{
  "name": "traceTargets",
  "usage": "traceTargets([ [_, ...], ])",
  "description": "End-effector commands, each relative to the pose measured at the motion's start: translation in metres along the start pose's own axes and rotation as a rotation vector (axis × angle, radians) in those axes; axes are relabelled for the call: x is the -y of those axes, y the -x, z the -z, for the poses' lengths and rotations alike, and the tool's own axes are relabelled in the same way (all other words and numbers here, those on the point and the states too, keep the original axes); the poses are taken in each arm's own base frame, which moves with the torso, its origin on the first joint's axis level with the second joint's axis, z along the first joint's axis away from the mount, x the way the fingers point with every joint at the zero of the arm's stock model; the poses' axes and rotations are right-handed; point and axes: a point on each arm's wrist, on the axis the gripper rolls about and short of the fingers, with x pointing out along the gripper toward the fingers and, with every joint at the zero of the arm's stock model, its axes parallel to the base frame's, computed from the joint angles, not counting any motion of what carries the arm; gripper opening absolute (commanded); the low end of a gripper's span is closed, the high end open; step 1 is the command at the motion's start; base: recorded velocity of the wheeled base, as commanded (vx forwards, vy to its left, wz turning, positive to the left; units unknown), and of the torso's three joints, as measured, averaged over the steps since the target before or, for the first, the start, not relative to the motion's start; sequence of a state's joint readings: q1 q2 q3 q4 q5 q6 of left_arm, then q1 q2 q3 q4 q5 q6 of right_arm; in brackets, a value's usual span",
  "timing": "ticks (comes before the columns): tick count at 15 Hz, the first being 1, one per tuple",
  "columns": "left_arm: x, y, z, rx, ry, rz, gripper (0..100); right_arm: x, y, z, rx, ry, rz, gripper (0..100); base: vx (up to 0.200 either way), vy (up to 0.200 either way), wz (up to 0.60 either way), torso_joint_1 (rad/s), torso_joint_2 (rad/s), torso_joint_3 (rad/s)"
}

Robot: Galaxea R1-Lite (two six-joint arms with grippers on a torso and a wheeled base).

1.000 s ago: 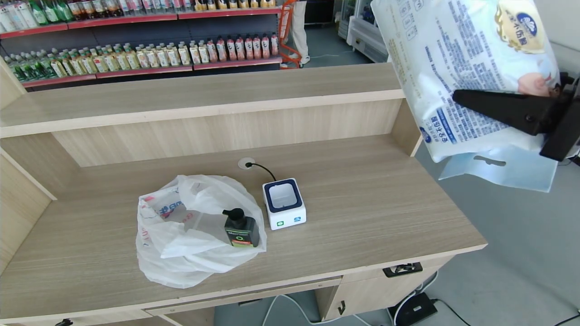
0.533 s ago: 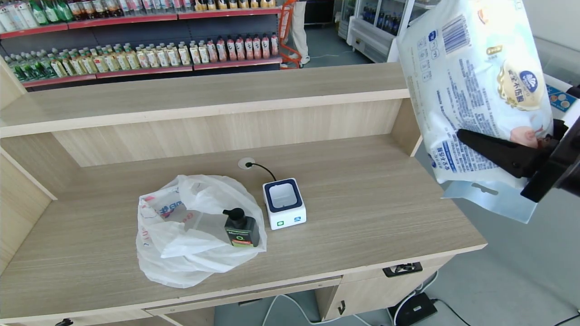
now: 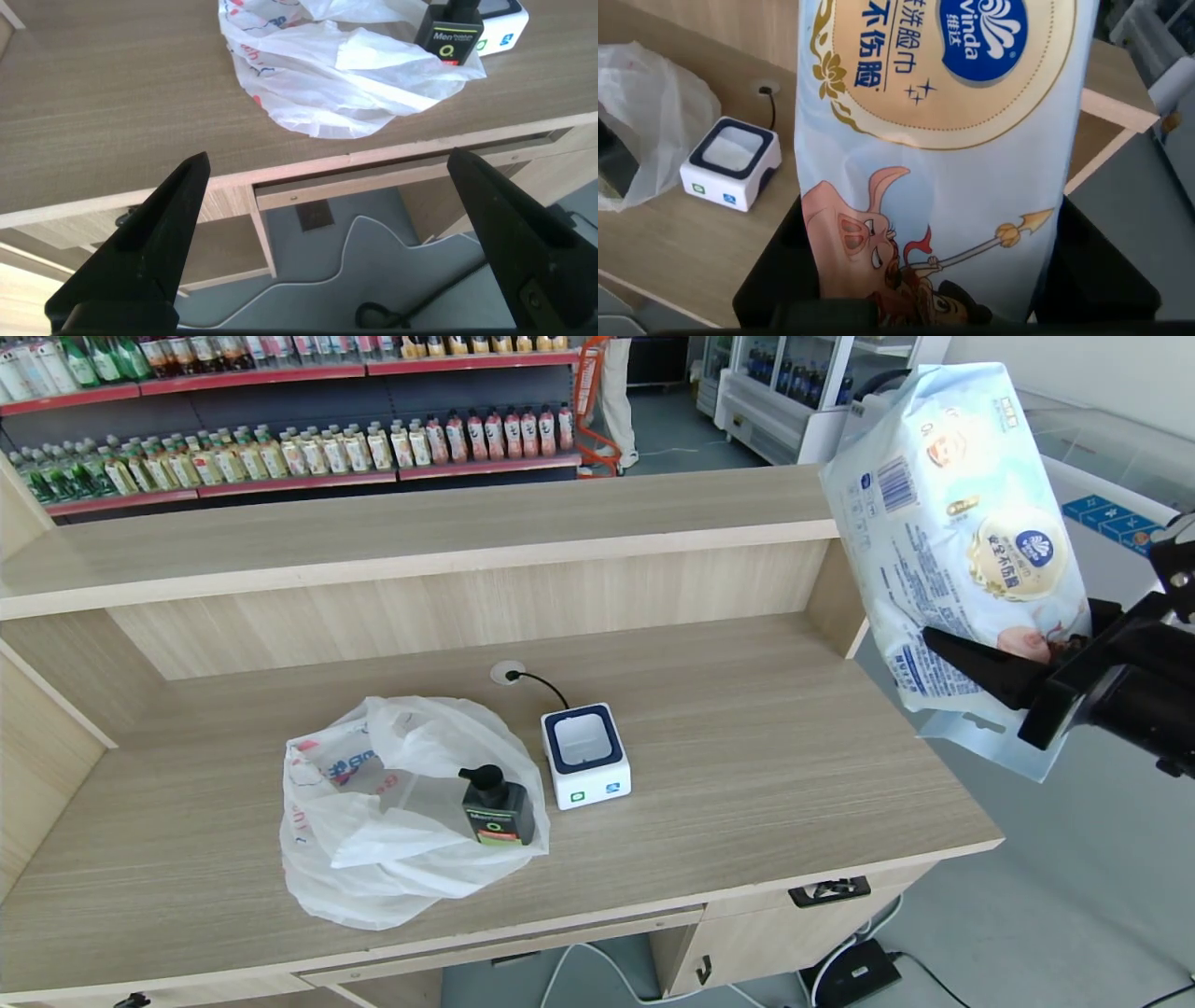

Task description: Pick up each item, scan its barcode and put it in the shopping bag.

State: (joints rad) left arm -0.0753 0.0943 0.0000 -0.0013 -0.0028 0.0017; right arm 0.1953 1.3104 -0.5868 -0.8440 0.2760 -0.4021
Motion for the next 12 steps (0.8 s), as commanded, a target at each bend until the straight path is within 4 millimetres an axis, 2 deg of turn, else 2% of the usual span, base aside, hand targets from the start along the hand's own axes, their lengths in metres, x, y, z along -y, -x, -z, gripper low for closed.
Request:
traceTargets([
  [1, 0.000, 0.000, 0.000, -0.001, 0.000, 0.000, 100, 0.003, 0.002, 0.000, -0.003, 0.060, 0.017, 0, 0.000, 0.000, 0.00, 0.000, 0.00, 0.000],
  [7, 0.000, 0.000, 0.000, -0.001, 0.000, -0.001, 100, 0.005, 0.007, -0.003, 0.021, 0.142, -0.003, 0, 0.000, 0.000, 0.00, 0.000, 0.00, 0.000],
  [12, 0.000, 0.000, 0.000, -0.001, 0.000, 0.000, 100, -0.002, 0.014, -0.009, 0.054, 0.260, -0.068, 0, 0.000, 0.000, 0.60, 0.002, 0.01, 0.004],
])
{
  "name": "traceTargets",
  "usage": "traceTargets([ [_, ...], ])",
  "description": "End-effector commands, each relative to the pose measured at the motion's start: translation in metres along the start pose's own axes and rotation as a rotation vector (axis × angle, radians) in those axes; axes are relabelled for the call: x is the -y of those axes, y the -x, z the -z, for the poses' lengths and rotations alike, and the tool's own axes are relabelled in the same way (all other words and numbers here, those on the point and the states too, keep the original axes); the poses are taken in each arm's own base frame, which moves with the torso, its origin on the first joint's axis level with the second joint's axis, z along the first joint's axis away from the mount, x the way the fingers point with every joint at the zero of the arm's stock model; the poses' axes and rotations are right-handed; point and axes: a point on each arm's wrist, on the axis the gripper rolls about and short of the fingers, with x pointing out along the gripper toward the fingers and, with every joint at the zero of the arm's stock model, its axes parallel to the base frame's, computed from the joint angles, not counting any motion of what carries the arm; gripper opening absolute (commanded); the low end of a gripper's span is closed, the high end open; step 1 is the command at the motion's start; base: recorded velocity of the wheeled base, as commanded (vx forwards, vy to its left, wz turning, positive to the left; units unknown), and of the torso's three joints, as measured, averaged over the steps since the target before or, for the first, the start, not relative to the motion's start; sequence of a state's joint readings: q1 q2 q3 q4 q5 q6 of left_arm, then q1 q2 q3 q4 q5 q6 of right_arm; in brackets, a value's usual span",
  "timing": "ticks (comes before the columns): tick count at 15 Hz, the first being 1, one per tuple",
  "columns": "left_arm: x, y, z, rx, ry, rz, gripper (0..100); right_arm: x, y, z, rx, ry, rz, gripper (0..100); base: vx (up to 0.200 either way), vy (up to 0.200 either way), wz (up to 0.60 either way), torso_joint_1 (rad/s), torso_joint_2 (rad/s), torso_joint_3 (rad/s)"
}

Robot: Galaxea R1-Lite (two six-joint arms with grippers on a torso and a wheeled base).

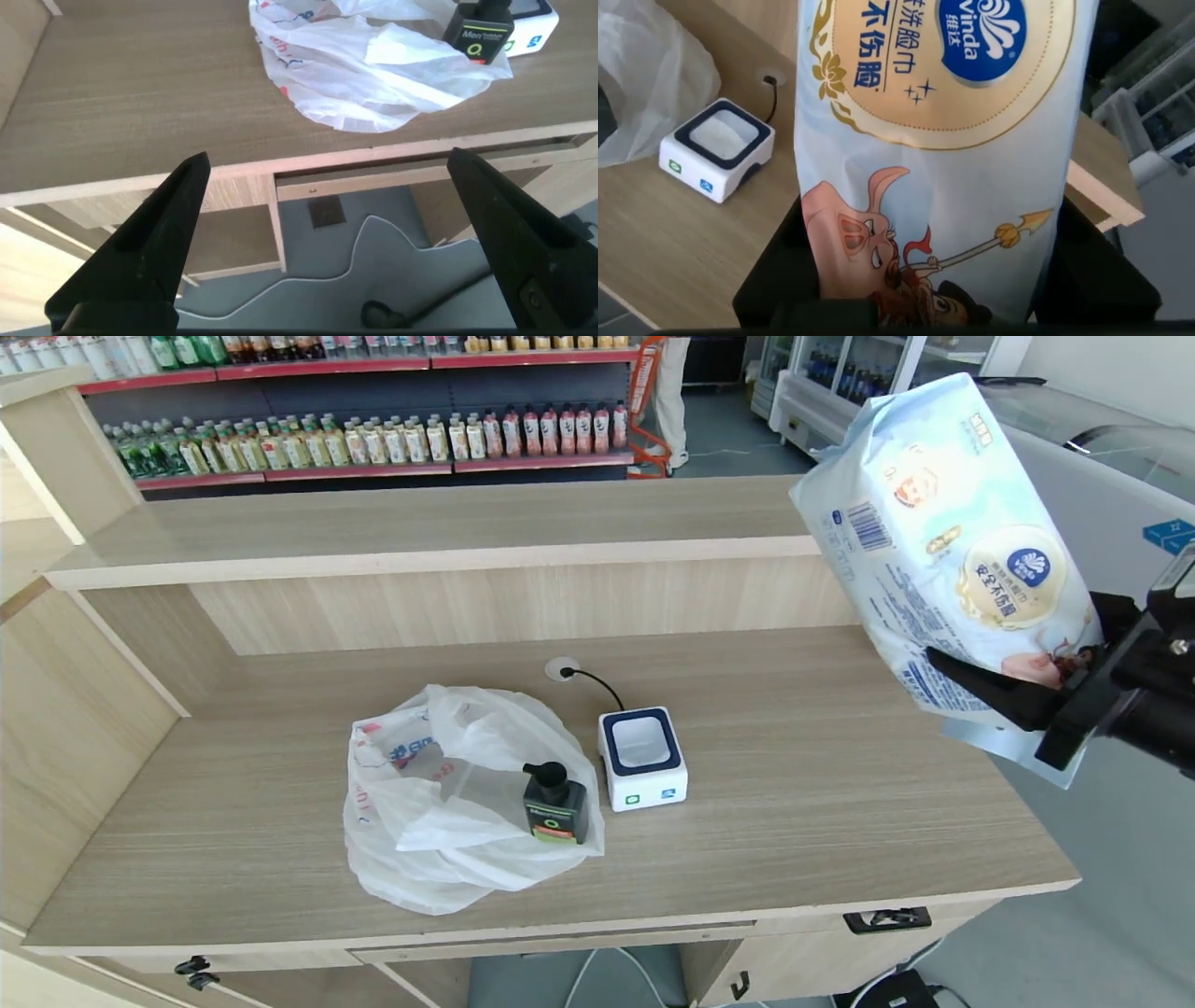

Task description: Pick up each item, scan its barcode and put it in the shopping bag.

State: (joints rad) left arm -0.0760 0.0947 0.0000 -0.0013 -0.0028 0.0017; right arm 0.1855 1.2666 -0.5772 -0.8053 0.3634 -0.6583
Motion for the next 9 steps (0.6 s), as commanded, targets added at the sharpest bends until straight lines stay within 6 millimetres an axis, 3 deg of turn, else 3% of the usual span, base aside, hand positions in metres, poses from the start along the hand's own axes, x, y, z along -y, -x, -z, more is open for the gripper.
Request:
traceTargets([
  [1, 0.000, 0.000, 0.000, 0.000, 0.000, 0.000, 100, 0.000, 0.004, -0.004, 0.009, 0.032, -0.001, 0, 0.000, 0.000, 0.60, 0.007, 0.00, 0.002],
  [3, 0.000, 0.000, 0.000, 0.000, 0.000, 0.000, 100, 0.003, 0.005, 0.003, -0.035, 0.102, 0.012, 0, 0.000, 0.000, 0.60, 0.000, 0.00, 0.005],
  [5, 0.000, 0.000, 0.000, 0.000, 0.000, 0.000, 100, 0.016, 0.005, 0.035, -0.154, 0.223, 0.024, 0, 0.000, 0.000, 0.60, 0.000, 0.01, 0.002],
  [9, 0.000, 0.000, 0.000, 0.000, 0.000, 0.000, 100, 0.039, 0.009, 0.081, -0.200, 0.376, -0.059, 0, 0.000, 0.000, 0.00, 0.000, 0.00, 0.000],
])
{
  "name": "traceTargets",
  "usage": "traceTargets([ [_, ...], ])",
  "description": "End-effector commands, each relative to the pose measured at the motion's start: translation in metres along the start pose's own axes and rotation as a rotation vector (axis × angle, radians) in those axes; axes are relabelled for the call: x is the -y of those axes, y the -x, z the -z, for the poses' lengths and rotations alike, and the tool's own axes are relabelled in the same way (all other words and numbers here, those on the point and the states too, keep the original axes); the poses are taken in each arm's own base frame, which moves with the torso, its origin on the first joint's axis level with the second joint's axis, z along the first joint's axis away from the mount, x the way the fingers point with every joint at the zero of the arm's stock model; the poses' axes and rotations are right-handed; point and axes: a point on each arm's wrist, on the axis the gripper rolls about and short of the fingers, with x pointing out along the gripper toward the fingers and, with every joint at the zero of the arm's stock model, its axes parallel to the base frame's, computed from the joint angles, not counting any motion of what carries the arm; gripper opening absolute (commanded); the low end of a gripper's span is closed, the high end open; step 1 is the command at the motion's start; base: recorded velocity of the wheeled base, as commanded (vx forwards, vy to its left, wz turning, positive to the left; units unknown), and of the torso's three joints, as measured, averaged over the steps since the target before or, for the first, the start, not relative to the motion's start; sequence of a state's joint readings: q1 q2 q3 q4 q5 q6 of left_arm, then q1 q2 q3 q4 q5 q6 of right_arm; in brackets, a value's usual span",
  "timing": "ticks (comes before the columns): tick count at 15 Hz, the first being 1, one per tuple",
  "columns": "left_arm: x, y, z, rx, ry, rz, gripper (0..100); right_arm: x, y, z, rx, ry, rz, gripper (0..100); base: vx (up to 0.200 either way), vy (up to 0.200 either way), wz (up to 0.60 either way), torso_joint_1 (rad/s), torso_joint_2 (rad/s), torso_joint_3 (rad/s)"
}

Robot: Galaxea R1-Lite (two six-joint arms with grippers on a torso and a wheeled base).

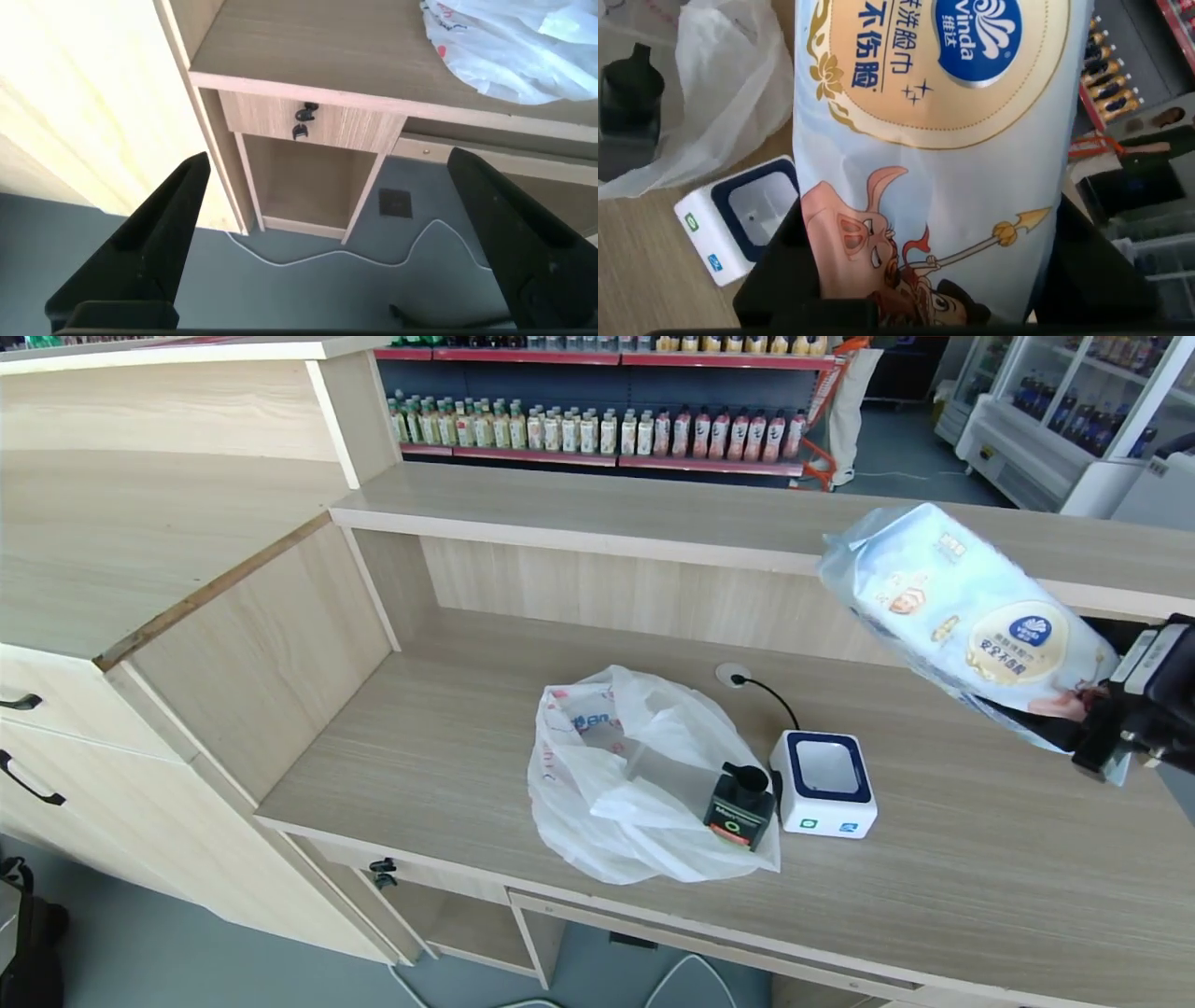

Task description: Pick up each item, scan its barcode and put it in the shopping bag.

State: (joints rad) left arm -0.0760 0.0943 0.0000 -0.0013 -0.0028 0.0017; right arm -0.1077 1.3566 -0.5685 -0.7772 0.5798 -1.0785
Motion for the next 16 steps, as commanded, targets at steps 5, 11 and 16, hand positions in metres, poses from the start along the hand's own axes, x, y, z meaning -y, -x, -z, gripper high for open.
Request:
traceTargets([
  [5, 0.000, 0.000, 0.000, -0.001, 0.000, -0.002, 100, 0.005, -0.004, 0.089, -0.029, 0.147, -0.108, 0, 0.000, 0.000, 0.00, 0.000, 0.00, 0.000],
  [11, 0.000, 0.000, 0.000, -0.001, -0.001, 0.000, 100, -0.008, -0.021, 0.106, -0.017, 0.060, -0.168, 0, 0.000, 0.000, 0.00, 0.000, 0.00, 0.000],
  [16, 0.000, 0.000, 0.000, -0.001, -0.001, 0.000, 100, -0.014, -0.050, 0.112, -0.009, 0.070, -0.191, 0, 0.000, 0.000, 0.00, 0.000, 0.00, 0.000],
])
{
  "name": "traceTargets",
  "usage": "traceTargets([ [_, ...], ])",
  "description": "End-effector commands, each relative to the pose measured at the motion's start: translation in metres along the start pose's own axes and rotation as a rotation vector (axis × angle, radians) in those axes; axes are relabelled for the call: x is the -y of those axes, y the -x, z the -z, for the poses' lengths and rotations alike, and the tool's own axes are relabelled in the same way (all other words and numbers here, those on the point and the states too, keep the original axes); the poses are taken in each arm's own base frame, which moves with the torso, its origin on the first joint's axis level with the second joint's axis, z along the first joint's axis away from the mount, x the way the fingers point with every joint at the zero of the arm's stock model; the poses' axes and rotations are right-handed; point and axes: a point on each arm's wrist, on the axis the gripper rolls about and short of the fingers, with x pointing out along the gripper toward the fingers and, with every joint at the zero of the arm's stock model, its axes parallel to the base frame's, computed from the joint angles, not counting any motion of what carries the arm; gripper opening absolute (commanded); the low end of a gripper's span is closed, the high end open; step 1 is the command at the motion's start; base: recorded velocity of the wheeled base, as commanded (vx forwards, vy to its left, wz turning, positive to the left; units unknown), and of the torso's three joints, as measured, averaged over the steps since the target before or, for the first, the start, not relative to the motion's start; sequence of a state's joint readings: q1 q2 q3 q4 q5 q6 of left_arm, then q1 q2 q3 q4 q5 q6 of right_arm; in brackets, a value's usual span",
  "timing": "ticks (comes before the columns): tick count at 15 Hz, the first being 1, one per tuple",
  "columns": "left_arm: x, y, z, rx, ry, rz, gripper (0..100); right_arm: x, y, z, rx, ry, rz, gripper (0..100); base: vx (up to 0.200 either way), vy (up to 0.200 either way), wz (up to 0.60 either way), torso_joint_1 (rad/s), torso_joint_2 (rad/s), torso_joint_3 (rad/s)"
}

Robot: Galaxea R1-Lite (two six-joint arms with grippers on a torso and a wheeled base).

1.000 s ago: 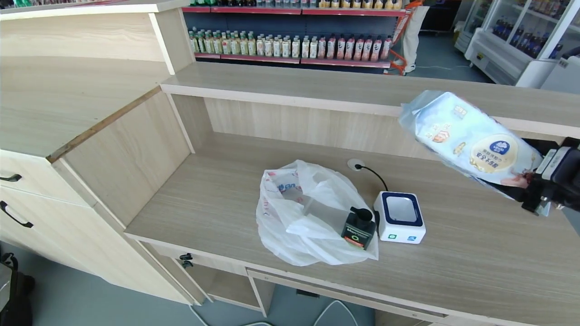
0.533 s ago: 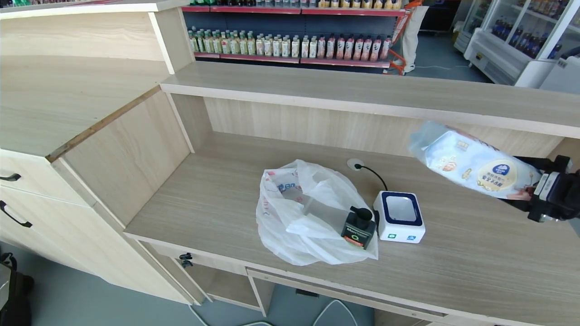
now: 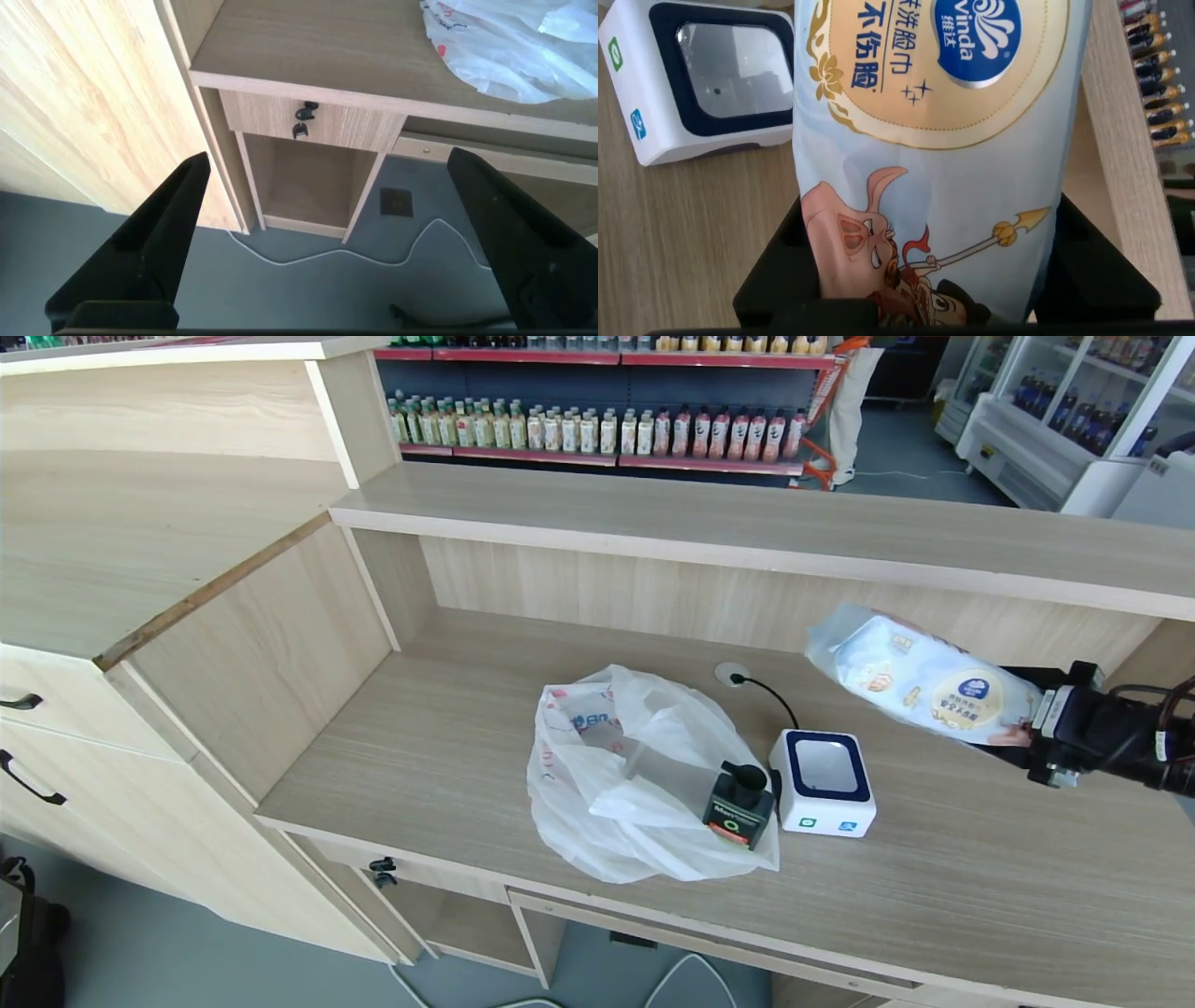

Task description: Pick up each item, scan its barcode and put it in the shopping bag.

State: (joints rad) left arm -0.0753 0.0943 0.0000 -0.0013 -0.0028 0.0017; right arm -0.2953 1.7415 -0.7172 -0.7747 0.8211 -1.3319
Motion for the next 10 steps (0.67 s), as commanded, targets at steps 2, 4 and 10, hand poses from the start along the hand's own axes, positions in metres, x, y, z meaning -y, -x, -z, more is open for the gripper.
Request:
traceTargets([
  [2, 0.000, 0.000, 0.000, -0.001, -0.001, -0.001, 100, -0.005, -0.011, 0.008, -0.028, -0.001, -0.013, 0, 0.000, 0.000, 0.00, 0.000, 0.00, 0.000],
  [4, 0.000, 0.000, 0.000, -0.001, 0.000, 0.000, 100, -0.003, -0.014, 0.012, -0.031, 0.032, -0.011, 0, 0.000, 0.000, 0.00, 0.000, 0.00, 0.000],
  [10, 0.000, 0.000, 0.000, -0.001, -0.001, 0.000, 100, -0.009, -0.025, 0.021, -0.030, 0.011, -0.037, 0, 0.000, 0.000, 0.00, 0.000, 0.00, 0.000],
])
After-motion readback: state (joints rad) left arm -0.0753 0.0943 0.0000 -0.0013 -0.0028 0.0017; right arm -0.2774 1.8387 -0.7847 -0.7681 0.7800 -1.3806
